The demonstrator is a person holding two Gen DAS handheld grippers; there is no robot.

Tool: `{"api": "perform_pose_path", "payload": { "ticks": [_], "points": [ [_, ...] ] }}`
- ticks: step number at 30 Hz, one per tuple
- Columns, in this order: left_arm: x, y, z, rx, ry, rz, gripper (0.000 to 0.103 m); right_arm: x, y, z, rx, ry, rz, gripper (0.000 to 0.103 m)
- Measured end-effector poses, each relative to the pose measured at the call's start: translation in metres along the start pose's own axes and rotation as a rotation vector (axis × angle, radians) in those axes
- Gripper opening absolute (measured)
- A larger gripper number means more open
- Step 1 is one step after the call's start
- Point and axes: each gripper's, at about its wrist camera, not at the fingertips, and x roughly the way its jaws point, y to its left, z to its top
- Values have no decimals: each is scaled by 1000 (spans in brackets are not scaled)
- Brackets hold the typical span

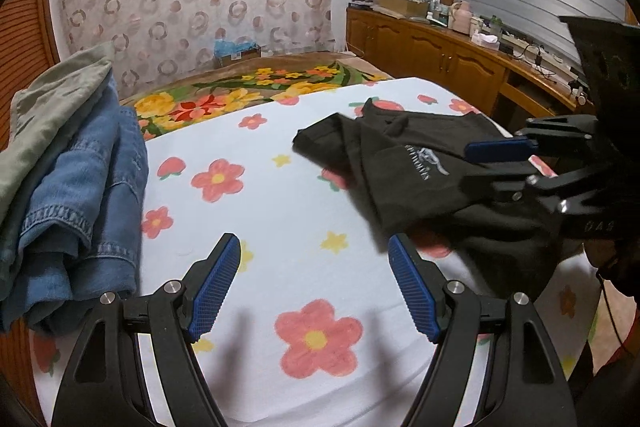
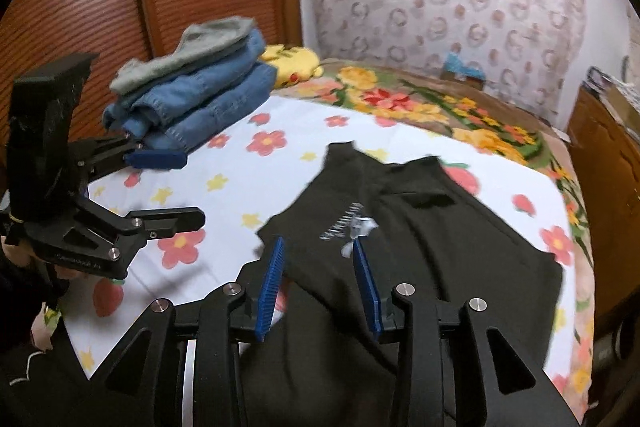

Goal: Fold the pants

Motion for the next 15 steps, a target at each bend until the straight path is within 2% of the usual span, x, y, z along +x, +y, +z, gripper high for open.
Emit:
{"api": "perform_pose_path", "payload": {
  "ticks": [7,11,12,13,14,15],
  "points": [
    [3,15,-5,-26,7,0,77,23,-6,-1,-60,97,-9,37],
    [4,16,-8,-31,9,-6,77,27,-12,-1,-80,113,-29,36],
    [4,16,-8,-30,9,-8,77,26,-15,-3,-82,109,-34,29],
    [4,15,-9,-28,9,-10,77,23,-16,-4,-85,107,-33,12],
    [4,15,-9,-28,10,-11,77,19,-20,-5,-84,92,-36,4],
    [5,15,-9,-28,10,-11,77,15,-21,-5,-83,77,-37,3]
  ]
}}
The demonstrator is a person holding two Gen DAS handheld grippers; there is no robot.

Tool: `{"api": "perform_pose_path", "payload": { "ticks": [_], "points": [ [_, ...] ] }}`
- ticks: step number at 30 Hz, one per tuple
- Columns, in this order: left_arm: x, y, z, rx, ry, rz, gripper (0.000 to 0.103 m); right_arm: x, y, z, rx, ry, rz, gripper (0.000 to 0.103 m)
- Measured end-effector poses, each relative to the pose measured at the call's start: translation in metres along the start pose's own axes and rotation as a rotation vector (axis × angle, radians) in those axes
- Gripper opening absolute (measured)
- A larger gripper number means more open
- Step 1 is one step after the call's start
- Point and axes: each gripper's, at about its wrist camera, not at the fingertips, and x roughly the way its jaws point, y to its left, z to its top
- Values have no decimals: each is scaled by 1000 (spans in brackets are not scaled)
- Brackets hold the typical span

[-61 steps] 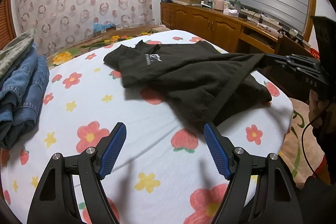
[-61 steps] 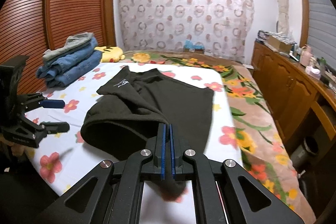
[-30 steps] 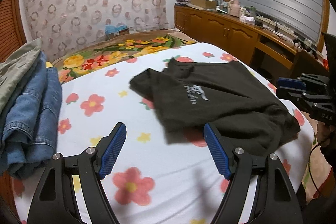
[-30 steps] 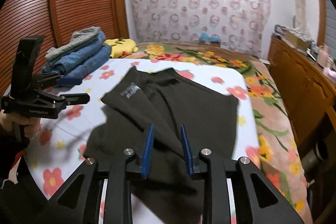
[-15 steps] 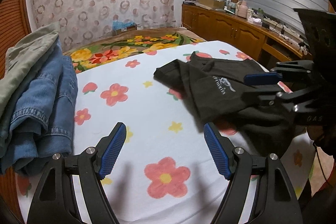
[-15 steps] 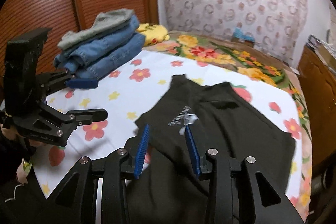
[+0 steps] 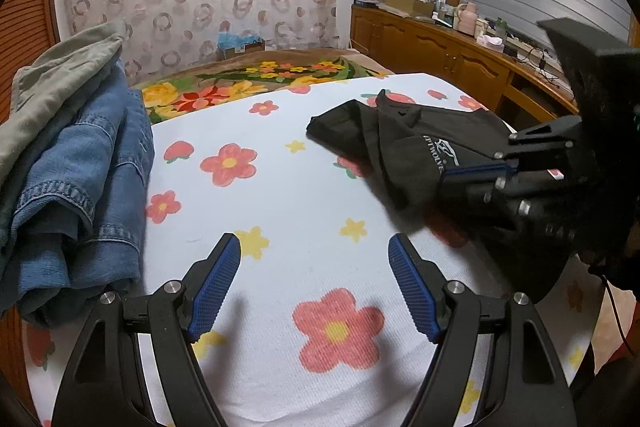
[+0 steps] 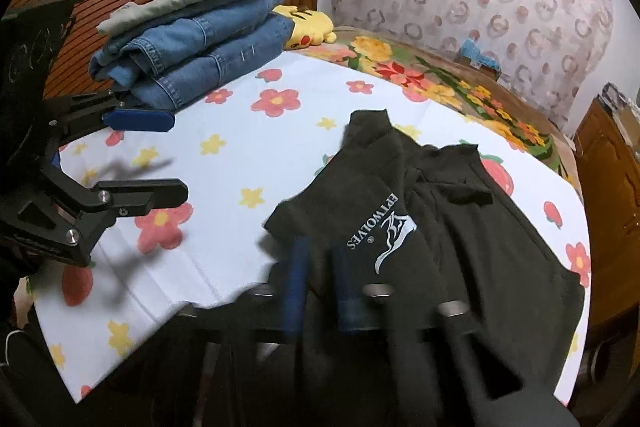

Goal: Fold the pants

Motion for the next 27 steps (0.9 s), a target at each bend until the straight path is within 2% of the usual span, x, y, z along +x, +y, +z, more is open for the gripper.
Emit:
{"api": "perform_pose_path", "payload": {
  "ticks": [7,9,20,27],
  "points": [
    [1,-1,1,7,3,-1,77,-17,-13,2,44,-68,-22,1],
    [1,-3,2,14,5,0,77,-10,-5,3,50,-88,-39,1],
    [5,-29,18,70,8,-12,77,-27,-32,-9,118,-155,-195,1],
    [14,-45,30,95,22,-21,77,-23,-55,-12,164,-138,-300,1]
  ]
}}
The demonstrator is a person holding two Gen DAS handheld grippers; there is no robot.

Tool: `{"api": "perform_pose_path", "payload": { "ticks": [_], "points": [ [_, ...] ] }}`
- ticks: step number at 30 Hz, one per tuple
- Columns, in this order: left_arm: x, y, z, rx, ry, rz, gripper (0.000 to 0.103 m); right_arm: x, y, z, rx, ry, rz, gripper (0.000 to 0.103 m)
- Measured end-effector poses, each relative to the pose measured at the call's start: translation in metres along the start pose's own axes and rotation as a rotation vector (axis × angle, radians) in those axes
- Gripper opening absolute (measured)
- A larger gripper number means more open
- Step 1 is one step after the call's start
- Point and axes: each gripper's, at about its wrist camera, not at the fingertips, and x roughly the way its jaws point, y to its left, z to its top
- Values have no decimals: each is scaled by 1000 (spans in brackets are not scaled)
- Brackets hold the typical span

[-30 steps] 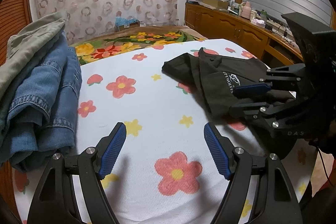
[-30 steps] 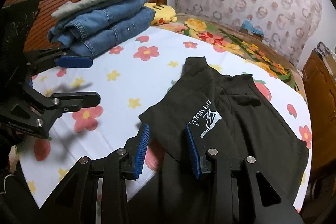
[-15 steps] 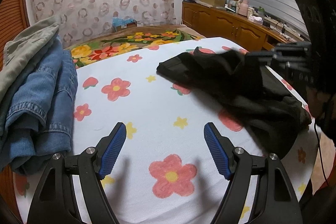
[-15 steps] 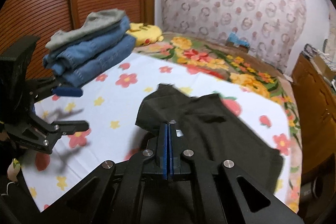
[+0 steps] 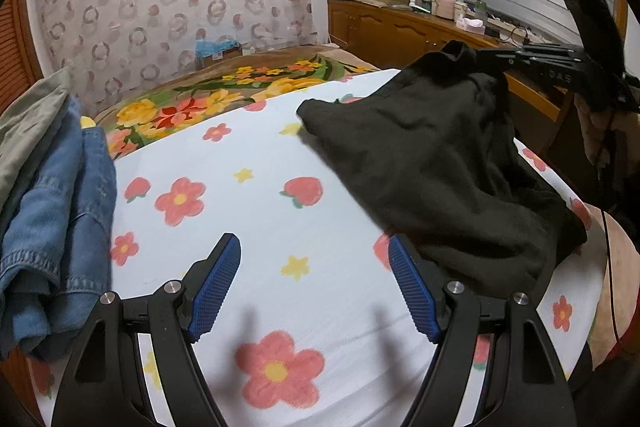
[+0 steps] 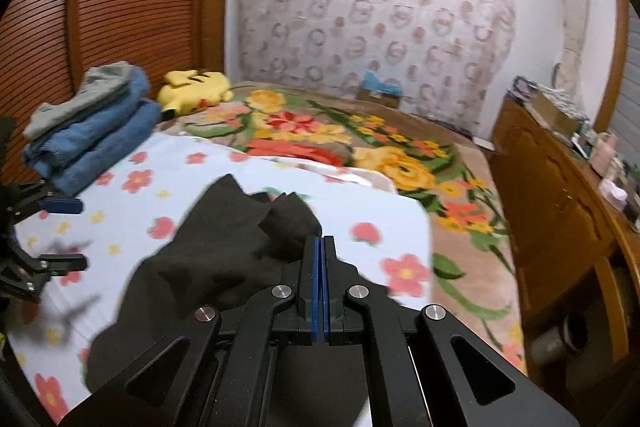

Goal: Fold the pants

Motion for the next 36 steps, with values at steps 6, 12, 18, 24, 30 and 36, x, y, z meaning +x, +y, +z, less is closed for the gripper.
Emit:
{"api": "perform_pose_path", "payload": {
  "ticks": [6,12,18,24,30,36],
  "points": [
    [10,-11,10,15,9,-14,77,19,-12,4,35,44,-84,1],
    [15,-19,12,20,21,-28,77,30,-1,6,69,94,-78,1],
    [13,-27,13,25,25,-39,77,22,7,9,104,78,-32,3],
    [10,-37,13,22,15,-46,77,-1,-6,-12,125,48,1,8],
    [7,-44,10,12,7,-43,77,-24,-3,-37,164,35,23,17],
    [0,-51,9,-17,-8,-17,77,-40,-3,-51,186,40,51,23]
  ]
}}
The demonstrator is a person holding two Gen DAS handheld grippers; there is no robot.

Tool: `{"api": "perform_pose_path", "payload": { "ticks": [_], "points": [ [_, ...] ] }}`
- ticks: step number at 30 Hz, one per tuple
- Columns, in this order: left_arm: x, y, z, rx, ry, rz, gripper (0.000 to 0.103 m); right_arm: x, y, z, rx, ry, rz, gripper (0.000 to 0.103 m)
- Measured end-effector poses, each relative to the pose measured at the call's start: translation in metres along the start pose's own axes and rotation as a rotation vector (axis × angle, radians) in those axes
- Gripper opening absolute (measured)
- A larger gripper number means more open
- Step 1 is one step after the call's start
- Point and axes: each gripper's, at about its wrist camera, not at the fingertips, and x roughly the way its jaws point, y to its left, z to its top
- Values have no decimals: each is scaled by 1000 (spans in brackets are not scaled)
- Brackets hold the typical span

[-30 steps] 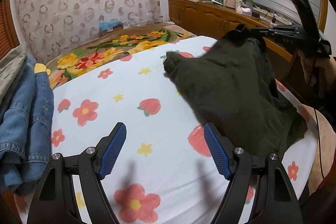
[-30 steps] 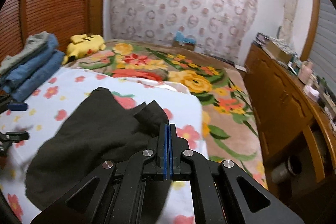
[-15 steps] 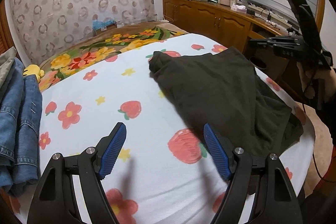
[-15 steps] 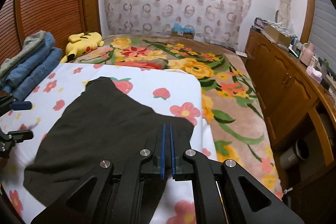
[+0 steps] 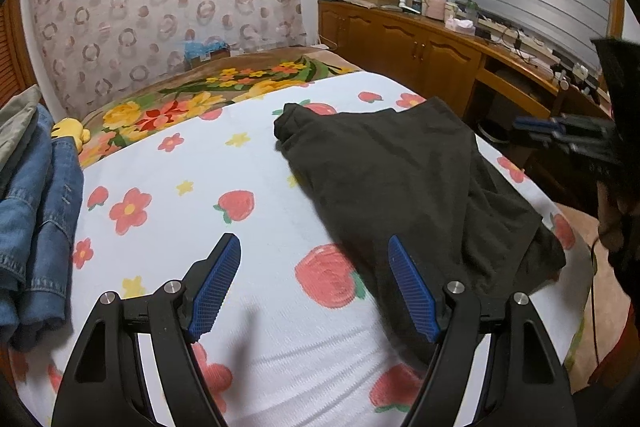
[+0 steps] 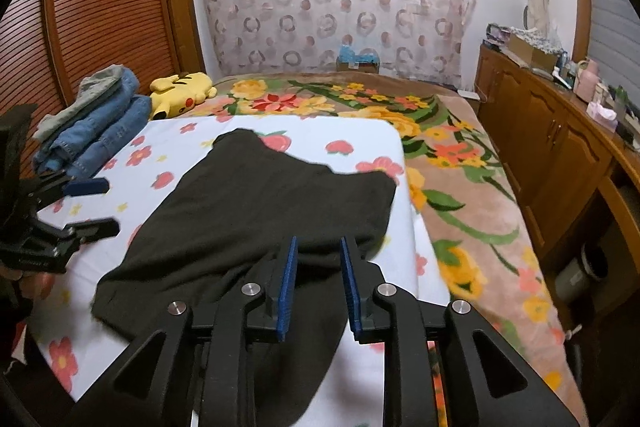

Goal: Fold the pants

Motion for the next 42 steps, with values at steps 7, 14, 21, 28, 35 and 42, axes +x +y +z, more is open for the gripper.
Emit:
{"api": "perform_pose_path", "payload": {
  "ticks": [7,14,21,28,35,42],
  "points": [
    [-10,-6,-5,-36,-29,61,77,-9,3,-9,7,14,22,30],
    [-14,-7,-10,-63,-40,66,77,-6,2,-16,19,51,33,31],
    [-13,-10,-16,-59,-32,61,77,1,5,-14,34,86,36,33],
    [-16,-11,-21,-60,-33,68,77,3,9,-14,39,92,25,35],
    [-17,-12,-29,-56,-23,61,77,7,12,-22,40,97,26,38],
    [-11,-20,-43,-47,19,38,77,5,10,-25,45,85,32,38]
  ]
}}
